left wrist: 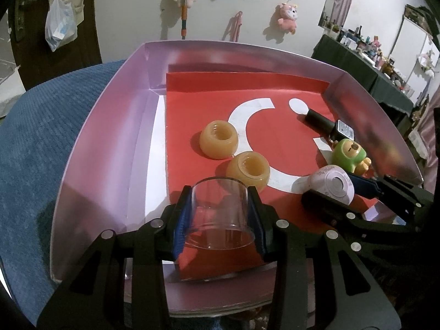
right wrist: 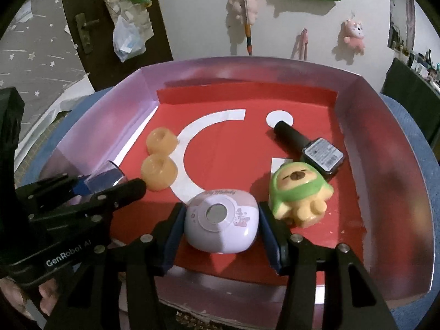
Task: Organize rigid objects
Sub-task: 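Lower the cup with the left tool while the right tool lowers the compact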
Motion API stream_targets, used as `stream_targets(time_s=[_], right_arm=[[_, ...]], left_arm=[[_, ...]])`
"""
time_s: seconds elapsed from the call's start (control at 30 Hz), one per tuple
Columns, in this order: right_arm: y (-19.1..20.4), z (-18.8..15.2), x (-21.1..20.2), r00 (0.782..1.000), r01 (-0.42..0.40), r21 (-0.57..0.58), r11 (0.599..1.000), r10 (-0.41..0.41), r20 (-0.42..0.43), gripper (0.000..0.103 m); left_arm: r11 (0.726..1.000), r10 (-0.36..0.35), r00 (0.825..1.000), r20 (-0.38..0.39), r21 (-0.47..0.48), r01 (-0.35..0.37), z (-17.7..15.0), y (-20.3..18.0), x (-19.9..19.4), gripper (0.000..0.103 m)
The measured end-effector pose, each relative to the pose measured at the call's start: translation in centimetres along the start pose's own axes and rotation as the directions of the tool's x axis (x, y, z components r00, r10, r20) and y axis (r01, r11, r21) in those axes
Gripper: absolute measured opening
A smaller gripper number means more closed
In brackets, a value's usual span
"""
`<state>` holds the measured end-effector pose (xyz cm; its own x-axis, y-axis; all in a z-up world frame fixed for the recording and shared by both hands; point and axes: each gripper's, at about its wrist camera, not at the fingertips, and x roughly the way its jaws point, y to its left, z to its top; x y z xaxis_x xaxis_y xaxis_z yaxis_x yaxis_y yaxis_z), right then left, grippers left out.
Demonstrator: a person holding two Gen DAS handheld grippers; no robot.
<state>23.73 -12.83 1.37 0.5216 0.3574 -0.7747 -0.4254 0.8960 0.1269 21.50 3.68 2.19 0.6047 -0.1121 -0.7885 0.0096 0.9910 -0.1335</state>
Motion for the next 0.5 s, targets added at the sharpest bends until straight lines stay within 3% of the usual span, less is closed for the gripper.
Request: stream_targets(time_s=[0.37,0.5], right_arm=[[-0.4,0.07,-0.07,1.0,-0.018,0.013,1.0,0.018,-0.004,0.056],[-0.37,0.06,-0.08,1.0,-0.018,0.013,1.0,0.018,-0.004,0.056]], left_arm=[[1.0,0.006,1.0,0.004,0.005,-0.007,0.04,-0.12,0.01,0.038],[1.0,-0.005,1.0,0.005,0.008,0.005,0.02,-0.2,-0.05,0.05]])
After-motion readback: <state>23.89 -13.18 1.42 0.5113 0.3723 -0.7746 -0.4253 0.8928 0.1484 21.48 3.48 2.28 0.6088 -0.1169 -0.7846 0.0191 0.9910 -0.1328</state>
